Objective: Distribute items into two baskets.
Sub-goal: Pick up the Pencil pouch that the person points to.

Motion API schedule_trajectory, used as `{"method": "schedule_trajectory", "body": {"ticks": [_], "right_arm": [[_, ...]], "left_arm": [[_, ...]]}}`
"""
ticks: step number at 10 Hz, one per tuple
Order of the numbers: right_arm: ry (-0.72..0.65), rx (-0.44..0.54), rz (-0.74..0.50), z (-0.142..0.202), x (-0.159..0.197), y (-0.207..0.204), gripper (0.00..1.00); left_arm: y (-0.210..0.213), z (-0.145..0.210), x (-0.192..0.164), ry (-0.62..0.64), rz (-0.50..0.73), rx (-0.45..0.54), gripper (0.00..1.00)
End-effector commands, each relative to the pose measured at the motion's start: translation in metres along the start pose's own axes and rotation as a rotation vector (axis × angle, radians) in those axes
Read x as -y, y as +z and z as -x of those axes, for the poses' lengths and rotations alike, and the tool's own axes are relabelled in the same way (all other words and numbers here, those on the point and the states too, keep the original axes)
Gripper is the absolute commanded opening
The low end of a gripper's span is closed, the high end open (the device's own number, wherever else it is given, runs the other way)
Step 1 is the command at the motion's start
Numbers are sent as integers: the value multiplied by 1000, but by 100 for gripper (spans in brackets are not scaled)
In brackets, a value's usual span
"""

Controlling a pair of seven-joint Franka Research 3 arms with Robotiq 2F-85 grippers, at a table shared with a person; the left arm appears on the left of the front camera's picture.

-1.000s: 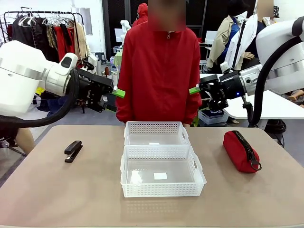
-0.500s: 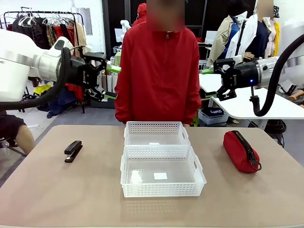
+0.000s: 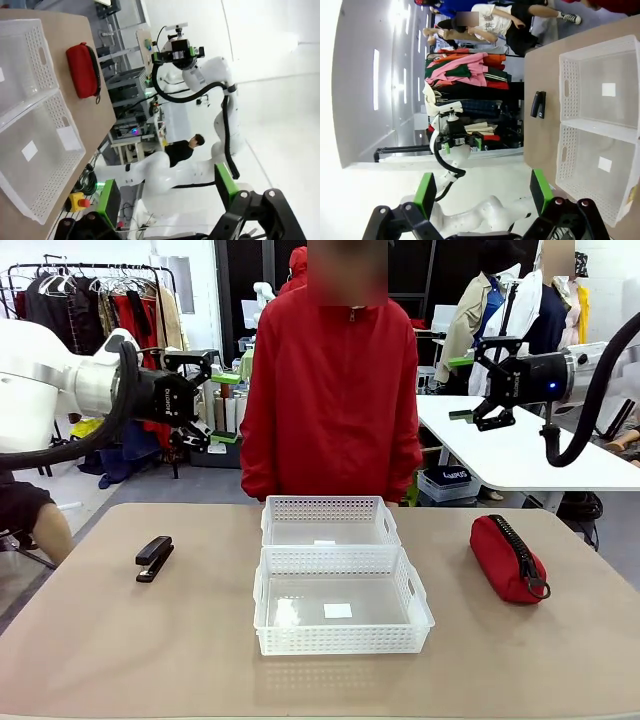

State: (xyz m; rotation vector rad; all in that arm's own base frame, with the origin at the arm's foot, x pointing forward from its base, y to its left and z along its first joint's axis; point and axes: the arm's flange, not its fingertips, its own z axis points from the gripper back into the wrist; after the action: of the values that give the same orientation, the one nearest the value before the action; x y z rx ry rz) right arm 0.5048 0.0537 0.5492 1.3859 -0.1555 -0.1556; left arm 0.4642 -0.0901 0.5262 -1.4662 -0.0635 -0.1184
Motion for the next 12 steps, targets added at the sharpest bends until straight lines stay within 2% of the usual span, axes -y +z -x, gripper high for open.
{"method": "schedule_trajectory", "body": {"ticks": [1,3,6,11,12], "right_arm": [[-57,-36,-36,-16,-2,4,100],[-76,-67,-48,-21,4,8,100],[-95,-58,-93,-27,9,14,100],[-58,-56,-114,-23,-4,14,100],[-53,-52,-75,-24,7,13,100]], "left_arm": [[7,-11,6,76,98,37,100],[13,-11,9,64,120,64,100],[20,-8,16,39,124,76,100],[15,-11,10,-6,81,59,100],[16,-9,14,32,103,70,100]]}}
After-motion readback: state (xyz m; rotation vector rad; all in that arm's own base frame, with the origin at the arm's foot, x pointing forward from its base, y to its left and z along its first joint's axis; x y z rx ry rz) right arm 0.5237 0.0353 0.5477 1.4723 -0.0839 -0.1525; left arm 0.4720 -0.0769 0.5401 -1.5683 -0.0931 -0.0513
